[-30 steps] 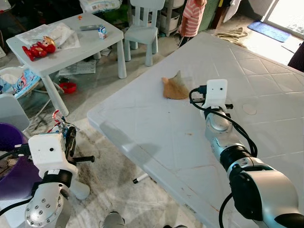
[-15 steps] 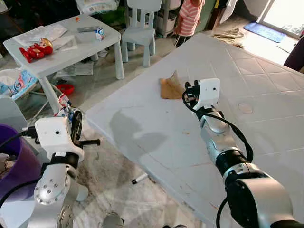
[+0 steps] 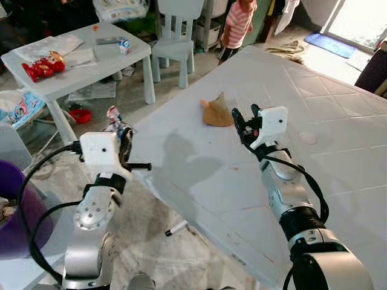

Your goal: Picking trash to rubbish bin

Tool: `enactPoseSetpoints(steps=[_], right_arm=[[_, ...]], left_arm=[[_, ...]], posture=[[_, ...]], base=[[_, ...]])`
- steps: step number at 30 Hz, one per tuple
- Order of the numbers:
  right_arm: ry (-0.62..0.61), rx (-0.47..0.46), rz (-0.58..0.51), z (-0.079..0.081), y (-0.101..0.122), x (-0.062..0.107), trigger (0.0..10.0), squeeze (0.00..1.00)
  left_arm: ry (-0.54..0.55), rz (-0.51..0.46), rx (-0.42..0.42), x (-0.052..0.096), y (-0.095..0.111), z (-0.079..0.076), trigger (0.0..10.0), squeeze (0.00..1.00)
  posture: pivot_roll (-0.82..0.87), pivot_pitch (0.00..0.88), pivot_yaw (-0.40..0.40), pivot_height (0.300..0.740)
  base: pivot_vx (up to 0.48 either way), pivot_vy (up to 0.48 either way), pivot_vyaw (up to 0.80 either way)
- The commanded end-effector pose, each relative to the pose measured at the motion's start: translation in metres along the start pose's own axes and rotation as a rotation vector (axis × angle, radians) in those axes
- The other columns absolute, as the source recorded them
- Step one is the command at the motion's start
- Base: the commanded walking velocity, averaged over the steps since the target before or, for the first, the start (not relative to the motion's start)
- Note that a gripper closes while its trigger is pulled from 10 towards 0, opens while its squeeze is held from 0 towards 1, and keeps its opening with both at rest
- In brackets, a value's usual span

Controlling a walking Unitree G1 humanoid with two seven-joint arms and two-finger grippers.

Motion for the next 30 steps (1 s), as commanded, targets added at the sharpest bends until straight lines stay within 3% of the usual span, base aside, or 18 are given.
enactPoseSetpoints(steps=[1,11,18,24,30], right_arm=[[0.009,-0.01,-0.015,-0.004,0.006,-0.001,10.0,1.0],[0.071,-0.068,0.035,-0.001,0.004,-0.009,10.0,1.0],[0.089,-0.1,0.06,0.007,0.007,-0.022,10.0,1.0],[0.112,-0.144,0.076,0.022,0.006,-0.03,10.0,1.0],[0.113,-0.163,0.113,0.036,0.002,-0.035,10.0,1.0]], left_arm=[[-0.026,-0.016,0.013,-0.005,0.001,-0.007,0.0,0.0],[-0.082,-0.039,0.028,-0.014,0.002,-0.017,0.0,0.0],[-0.039,-0.03,0.007,-0.008,0.001,-0.005,0.0,0.0],[-0.012,-0.028,-0.007,0.002,0.003,0.0,0.0,0.0],[0.043,-0.011,-0.036,0.025,0.006,0.016,0.0,0.0]], posture=[[0.17,0.027,-0.105,0.74],[0.19,0.0,-0.103,0.74],[0.23,0.013,-0.106,0.74],[0.28,0.045,-0.116,0.74],[0.36,0.091,-0.133,0.74]], base=[[0.0,0.0,0.0],[0.0,0.0,0.0],[0.0,0.0,0.0],[0.0,0.0,0.0],[0.0,0.0,0.0]])
Point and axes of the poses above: a point about 5 cm out from each wrist's last joint towards the gripper, its own x axis pointing back from the gripper into the wrist, its own y axis along the axis of the wrist's last joint, z = x × y, the point moved 2 cm from there along -x, pointing out of the wrist towards the gripper, and after that the axes turned 2 degrees about -x, right-handed, at the moved point
